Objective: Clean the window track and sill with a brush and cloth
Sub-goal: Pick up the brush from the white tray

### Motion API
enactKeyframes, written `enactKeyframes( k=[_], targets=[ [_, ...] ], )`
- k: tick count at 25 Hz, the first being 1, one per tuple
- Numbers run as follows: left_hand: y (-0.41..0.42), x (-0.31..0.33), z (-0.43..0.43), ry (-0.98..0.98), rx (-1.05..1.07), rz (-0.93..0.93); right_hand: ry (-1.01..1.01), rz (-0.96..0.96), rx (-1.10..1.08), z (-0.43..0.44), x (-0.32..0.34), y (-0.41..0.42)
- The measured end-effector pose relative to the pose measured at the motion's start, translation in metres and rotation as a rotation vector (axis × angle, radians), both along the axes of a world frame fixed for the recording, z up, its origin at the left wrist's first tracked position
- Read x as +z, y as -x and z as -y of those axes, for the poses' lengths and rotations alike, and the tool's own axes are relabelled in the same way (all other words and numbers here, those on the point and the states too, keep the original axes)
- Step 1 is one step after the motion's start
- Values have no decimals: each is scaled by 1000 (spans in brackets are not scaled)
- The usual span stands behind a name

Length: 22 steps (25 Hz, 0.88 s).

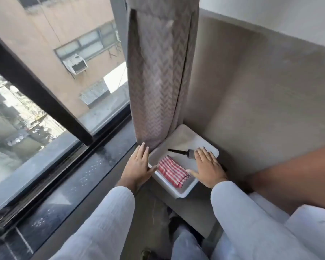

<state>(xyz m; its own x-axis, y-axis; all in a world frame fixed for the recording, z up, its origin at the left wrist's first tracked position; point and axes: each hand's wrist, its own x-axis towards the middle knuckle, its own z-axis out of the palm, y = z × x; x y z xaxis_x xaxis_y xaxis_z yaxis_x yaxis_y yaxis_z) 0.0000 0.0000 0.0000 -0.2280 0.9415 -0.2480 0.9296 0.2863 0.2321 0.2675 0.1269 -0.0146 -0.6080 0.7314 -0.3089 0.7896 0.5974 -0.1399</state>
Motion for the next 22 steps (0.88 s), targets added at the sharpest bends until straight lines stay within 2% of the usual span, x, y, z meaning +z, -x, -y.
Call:
enactKeyframes(
  k=[3,6,9,11,13,15,18,22],
  targets=[
    [-7,-50,-11,87,11,0,29,62,-137,-14,-38,-23],
    [-12,-74,-7,202,14,-19,88,53,-188,-14,-61,-37],
    [-16,-82,-29,-20,-94,-90,102,49,-175,-12,-76,-42],
    [-21,-95,-62,-177,-234,-11,84,35,-187,-9,-81,-44],
    [-29,-100,-108,-189,-299,84,54,27,-171,-10,-84,-44],
    [-36,-103,-151,-137,-379,64,46,40,-134,-14,-87,-45],
    [-42,-107,-188,61,-527,-78,25,30,-52,-23,-93,-51],
    [-42,-117,-190,225,-496,-190,10,25,-3,-29,-94,-58]
  ],
)
